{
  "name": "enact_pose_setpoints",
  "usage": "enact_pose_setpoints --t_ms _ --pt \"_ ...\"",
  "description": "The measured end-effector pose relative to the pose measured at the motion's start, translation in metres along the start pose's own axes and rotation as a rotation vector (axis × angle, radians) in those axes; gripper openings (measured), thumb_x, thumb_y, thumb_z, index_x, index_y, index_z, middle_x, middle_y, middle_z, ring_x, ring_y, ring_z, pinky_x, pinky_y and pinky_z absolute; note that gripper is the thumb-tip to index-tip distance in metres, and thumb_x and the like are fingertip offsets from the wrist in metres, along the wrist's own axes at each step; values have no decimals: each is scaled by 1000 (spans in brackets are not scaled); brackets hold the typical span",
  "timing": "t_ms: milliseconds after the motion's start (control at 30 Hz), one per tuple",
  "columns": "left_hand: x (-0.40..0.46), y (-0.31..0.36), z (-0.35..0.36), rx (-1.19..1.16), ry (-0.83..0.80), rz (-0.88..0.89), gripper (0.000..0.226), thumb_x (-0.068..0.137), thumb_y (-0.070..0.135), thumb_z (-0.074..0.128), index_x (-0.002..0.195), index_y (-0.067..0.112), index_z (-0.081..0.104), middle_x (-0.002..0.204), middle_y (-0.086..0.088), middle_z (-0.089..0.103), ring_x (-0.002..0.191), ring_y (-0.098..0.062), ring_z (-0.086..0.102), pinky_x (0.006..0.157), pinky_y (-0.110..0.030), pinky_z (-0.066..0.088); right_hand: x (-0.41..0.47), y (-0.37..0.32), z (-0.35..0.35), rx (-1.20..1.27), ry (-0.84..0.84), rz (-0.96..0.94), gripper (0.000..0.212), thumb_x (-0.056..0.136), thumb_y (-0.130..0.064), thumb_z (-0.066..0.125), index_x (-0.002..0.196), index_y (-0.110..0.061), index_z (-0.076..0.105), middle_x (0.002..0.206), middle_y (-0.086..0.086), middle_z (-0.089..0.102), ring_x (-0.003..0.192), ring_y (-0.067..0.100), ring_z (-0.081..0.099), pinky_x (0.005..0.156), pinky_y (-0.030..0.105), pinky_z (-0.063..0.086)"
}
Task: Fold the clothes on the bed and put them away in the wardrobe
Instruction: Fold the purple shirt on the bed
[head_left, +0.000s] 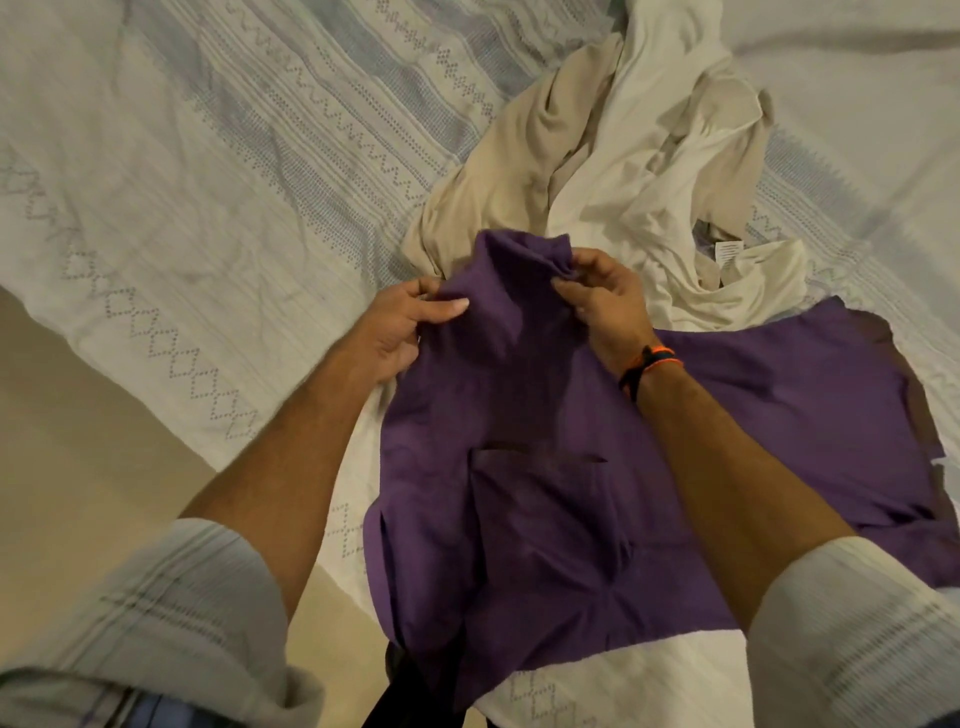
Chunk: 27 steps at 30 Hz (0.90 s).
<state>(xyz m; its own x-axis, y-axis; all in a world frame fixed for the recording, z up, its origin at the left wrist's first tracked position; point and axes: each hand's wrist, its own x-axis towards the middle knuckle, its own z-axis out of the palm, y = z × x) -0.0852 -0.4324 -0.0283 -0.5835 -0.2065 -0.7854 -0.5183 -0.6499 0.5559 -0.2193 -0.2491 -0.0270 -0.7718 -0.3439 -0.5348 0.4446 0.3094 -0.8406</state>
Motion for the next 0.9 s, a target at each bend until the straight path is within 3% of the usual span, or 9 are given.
enact_pose_setpoints --t_ms 67,167,233,333,400,467,600,733,900 --pt "5 3 -4 -59 52 32 35 85 -8 62 69 19 49 68 1 65 65 -11 63 68 -26 55 3 -1 -5 -46 38 14 19 86 -4 72 102 -11 65 92 1 73 79 10 68 71 25 55" --pt "8 9 1 67 91 0 10 89 6 67 89 14 61 75 2 69 62 -7 67 54 -21 53 12 -2 -6 -282 44 190 64 67 -50 83 116 -14 63 107 4 73 93 16 71 84 34 58" --pt "9 11 7 214 98 -26 26 85 15 74 108 8 64 92 -1 73 71 -5 70 55 -17 53 21 -3 -4 -337 23 201 71 58 -59 83 112 -16 69 101 1 75 93 18 72 82 33 59" --pt "22 14 13 249 180 52 46 82 4 76 125 6 59 115 -6 70 97 -13 69 72 -21 56 29 -15 5 -268 7 110 31 75 -27 80 102 -12 74 91 1 76 89 18 73 82 32 59" --pt "27 19 16 183 257 129 44 84 -6 69 124 8 59 114 -5 70 97 -11 68 77 -22 57 31 -23 8 -143 32 61 10 83 -9 73 93 -13 73 82 0 74 77 12 71 76 27 58" --pt "29 23 18 148 304 174 44 85 -11 63 123 12 59 106 -2 70 88 -7 68 74 -20 57 31 -29 9 -85 26 59 12 86 -5 70 87 -16 69 76 -2 72 67 7 68 65 21 54" --pt "21 21 16 256 293 164 44 85 -14 60 115 19 62 100 -4 71 69 -4 64 51 -15 49 26 -30 3 -95 -22 69 17 89 -2 66 81 -17 68 70 -5 67 62 4 64 58 18 50" --pt "11 19 14 229 353 154 54 83 -13 63 126 18 56 110 -9 70 90 -15 68 63 -22 54 9 -37 -4 -81 -64 42 18 89 3 63 85 -14 67 73 -3 67 69 8 65 60 19 51" --pt "-18 11 15 246 350 159 54 81 -14 64 127 13 55 117 -7 68 93 -13 68 61 -18 54 -25 -36 -10 -54 -94 -19 31 80 18 60 80 -12 67 66 -3 69 63 12 64 64 29 52"
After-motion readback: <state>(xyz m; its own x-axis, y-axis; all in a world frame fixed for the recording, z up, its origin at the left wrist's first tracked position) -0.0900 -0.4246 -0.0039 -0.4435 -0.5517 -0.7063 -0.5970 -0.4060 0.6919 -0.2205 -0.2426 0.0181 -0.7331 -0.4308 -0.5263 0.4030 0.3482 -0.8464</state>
